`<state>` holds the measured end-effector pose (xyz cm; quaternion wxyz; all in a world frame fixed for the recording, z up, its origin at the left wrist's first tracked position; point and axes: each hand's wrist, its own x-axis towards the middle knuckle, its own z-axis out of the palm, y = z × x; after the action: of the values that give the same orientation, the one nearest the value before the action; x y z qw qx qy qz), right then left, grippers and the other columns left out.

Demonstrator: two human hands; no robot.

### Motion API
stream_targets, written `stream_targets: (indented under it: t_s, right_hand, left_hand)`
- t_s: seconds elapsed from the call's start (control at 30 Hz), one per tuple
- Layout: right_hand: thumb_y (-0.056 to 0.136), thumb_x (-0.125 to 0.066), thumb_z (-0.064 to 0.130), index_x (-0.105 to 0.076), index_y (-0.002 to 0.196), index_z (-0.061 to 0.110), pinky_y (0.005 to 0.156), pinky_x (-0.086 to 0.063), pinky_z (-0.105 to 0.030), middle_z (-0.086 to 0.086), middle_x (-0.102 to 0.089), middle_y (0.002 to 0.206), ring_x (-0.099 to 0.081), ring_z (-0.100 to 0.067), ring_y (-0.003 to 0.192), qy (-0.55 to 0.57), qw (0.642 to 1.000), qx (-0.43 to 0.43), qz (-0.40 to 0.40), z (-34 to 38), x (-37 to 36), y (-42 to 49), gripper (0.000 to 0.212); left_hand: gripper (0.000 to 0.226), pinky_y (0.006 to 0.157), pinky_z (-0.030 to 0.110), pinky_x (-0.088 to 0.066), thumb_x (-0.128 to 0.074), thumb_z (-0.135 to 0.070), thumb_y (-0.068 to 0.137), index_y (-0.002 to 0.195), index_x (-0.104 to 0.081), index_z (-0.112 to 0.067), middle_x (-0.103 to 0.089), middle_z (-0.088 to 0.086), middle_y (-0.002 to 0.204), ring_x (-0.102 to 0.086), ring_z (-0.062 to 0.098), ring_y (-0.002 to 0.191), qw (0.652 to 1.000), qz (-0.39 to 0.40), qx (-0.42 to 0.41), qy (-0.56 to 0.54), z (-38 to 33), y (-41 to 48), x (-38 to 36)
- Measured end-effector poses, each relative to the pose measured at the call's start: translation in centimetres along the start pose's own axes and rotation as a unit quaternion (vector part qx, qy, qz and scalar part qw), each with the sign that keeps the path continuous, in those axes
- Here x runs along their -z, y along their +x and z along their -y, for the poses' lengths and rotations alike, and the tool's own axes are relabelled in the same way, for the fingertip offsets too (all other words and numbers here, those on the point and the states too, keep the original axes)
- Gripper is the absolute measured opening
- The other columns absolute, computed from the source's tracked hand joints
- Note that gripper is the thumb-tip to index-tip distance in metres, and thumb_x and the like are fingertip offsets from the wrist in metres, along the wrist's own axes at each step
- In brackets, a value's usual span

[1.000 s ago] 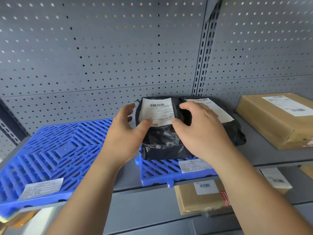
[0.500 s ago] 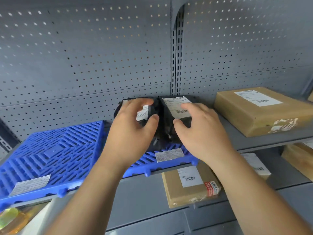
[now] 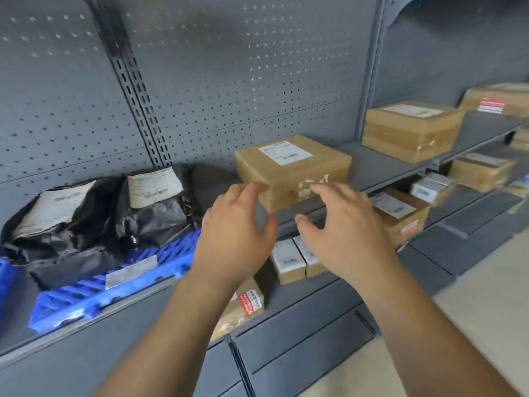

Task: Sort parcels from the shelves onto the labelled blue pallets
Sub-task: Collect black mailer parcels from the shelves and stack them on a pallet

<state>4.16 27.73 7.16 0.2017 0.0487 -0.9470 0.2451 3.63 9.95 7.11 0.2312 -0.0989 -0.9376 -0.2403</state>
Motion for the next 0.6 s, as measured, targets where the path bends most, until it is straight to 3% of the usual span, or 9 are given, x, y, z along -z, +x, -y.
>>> stream_targets:
  t_s: [0.13, 0.3, 0.6]
  right_hand:
    - [0.091, -0.056, 0.051, -0.050, 0.143, 0.023, 0.100, -0.046, -0.048, 0.001, -0.053, 0.144, -0.046, -0.030, 0.130, -0.037, 0.997, -0.064, -0.019, -6.7, 3.5, -1.5, 0.059]
    - [0.088, -0.057, 0.047, -0.053, 0.137, 0.026, 0.092, -0.048, -0.047, 0.002, -0.056, 0.137, -0.048, -0.028, 0.121, -0.065, 0.985, -0.155, -0.051, -14.2, 7.4, -3.6, 0.053]
    - [0.094, -0.054, 0.050, -0.044, 0.146, 0.033, 0.104, -0.039, -0.048, 0.007, -0.046, 0.150, -0.041, -0.025, 0.133, -0.111, 0.942, -0.307, -0.081, -25.9, 11.8, -5.0, 0.055]
  left_hand:
    - [0.048, 0.099, 0.047, -0.047, -0.061, -0.040, 0.091, 0.136, -0.056, -0.028, -0.058, -0.002, 0.135, -0.055, 0.029, 0.121, 0.999, 0.031, -0.040, 0.018, -5.9, 1.1, -5.1]
    - [0.049, 0.099, 0.046, -0.044, -0.060, -0.041, 0.092, 0.139, -0.054, -0.029, -0.057, -0.003, 0.137, -0.053, 0.027, 0.124, 0.990, 0.082, -0.112, -0.010, -13.2, 2.4, -11.1]
    - [0.045, 0.098, 0.045, -0.045, -0.057, -0.045, 0.091, 0.134, -0.054, -0.032, -0.056, -0.007, 0.136, -0.053, 0.024, 0.122, 0.956, 0.180, -0.227, -0.050, -24.2, 6.1, -21.8]
